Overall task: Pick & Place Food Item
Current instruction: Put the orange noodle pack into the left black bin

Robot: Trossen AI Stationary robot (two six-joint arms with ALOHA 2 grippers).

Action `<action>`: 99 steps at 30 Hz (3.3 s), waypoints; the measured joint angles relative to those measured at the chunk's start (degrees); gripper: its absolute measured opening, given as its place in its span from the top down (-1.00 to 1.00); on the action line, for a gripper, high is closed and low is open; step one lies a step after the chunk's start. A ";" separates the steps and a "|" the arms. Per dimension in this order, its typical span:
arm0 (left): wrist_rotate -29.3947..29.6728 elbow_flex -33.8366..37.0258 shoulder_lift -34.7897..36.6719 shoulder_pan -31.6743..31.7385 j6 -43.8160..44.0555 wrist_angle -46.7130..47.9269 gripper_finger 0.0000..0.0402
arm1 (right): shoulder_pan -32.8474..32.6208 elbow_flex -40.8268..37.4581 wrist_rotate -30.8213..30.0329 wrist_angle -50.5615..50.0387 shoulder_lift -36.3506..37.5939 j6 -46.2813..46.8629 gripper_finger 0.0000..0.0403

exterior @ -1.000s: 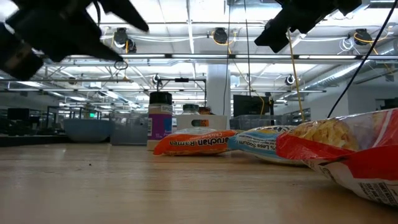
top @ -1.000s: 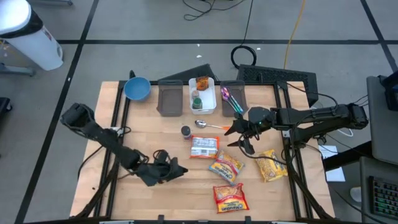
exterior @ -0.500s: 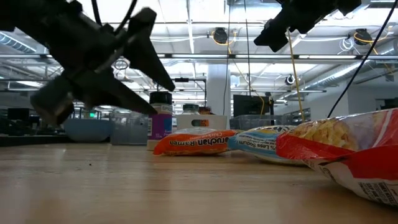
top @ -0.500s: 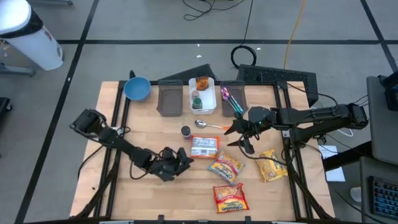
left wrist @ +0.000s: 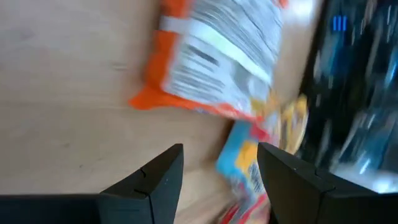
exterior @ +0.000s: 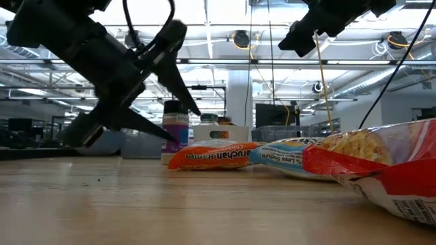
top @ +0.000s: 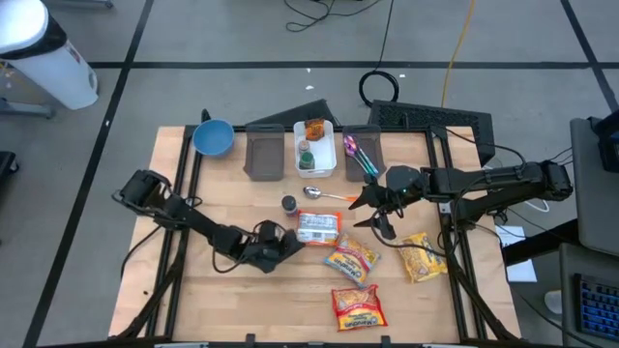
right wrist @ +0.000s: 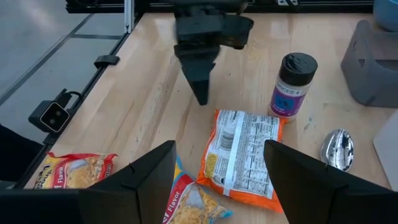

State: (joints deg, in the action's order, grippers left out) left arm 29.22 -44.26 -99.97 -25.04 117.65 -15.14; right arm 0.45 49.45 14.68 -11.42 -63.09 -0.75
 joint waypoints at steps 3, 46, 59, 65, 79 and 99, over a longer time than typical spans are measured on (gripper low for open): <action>-4.49 0.02 1.30 -0.11 -13.09 0.42 -0.06 | 0.00 0.00 0.00 -0.02 0.00 -0.21 -0.18; 14.43 20.69 29.76 -15.25 -63.25 7.74 -0.06 | 3.61 -3.58 -38.95 33.84 -14.46 25.76 -0.18; 9.11 29.12 15.34 -7.80 -84.25 -22.04 -0.06 | 2.24 -3.59 -44.94 54.83 -30.33 25.53 -0.18; 3.16 22.60 -0.03 -5.79 -90.03 -35.35 -0.06 | 2.01 -3.58 -44.92 59.38 -31.82 25.16 -0.18; 7.34 8.24 -12.10 -4.42 -88.44 -25.61 -0.06 | 0.49 -12.92 -45.01 68.72 -28.76 27.73 -0.18; 7.28 7.13 -6.40 -2.92 -87.07 -9.11 -0.06 | -1.33 -19.70 -47.69 76.34 -28.06 28.63 -0.18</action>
State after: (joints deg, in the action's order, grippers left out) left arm 36.50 -37.12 -106.37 -27.95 30.58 -24.25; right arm -0.89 29.75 -33.01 64.92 -91.15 27.88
